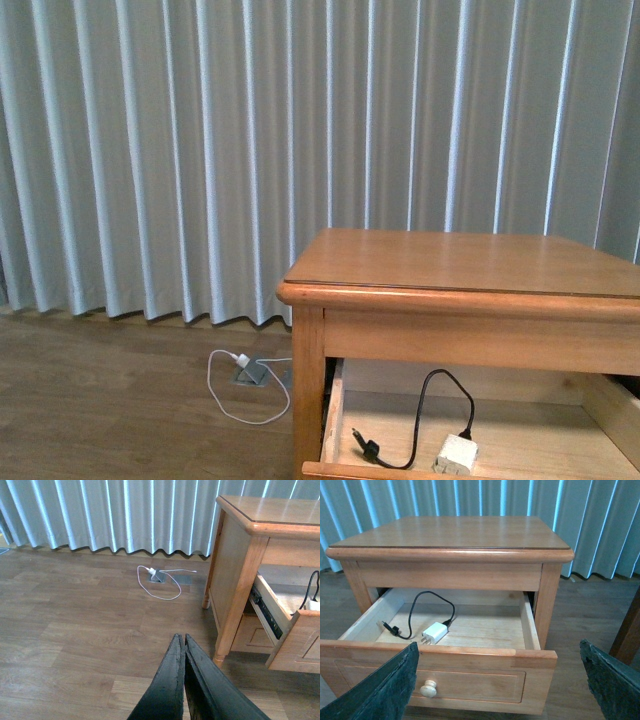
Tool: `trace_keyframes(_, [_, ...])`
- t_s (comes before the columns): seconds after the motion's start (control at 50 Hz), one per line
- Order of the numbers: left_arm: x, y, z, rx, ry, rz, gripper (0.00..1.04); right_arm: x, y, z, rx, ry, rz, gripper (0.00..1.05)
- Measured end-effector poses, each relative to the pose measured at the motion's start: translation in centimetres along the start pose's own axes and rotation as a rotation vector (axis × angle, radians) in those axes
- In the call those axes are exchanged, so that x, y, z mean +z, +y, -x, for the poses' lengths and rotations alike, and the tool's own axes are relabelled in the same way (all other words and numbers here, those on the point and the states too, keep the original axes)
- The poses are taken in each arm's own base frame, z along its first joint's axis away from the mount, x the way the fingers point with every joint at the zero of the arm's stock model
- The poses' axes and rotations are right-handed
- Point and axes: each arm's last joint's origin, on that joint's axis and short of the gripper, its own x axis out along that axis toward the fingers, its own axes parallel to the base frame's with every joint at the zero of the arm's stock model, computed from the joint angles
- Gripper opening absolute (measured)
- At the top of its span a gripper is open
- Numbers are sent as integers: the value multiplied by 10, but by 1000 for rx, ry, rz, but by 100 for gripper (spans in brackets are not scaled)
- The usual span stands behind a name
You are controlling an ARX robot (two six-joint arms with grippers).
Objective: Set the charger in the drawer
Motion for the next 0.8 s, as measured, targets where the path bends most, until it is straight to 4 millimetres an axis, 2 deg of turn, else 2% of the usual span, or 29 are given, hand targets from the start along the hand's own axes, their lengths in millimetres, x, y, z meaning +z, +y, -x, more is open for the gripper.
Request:
trace_keyframes(0.24, [-9,0,1,0,-10,0,4,0,0,0,0,0,0,96])
trace_keyframes(0.74, [-8,0,1,1,-22,-1,4,0,0,0,0,0,0,96])
trace_keyframes(0.8, [-8,0,1,1,-22,-1,12,0,0,0,0,0,0,96])
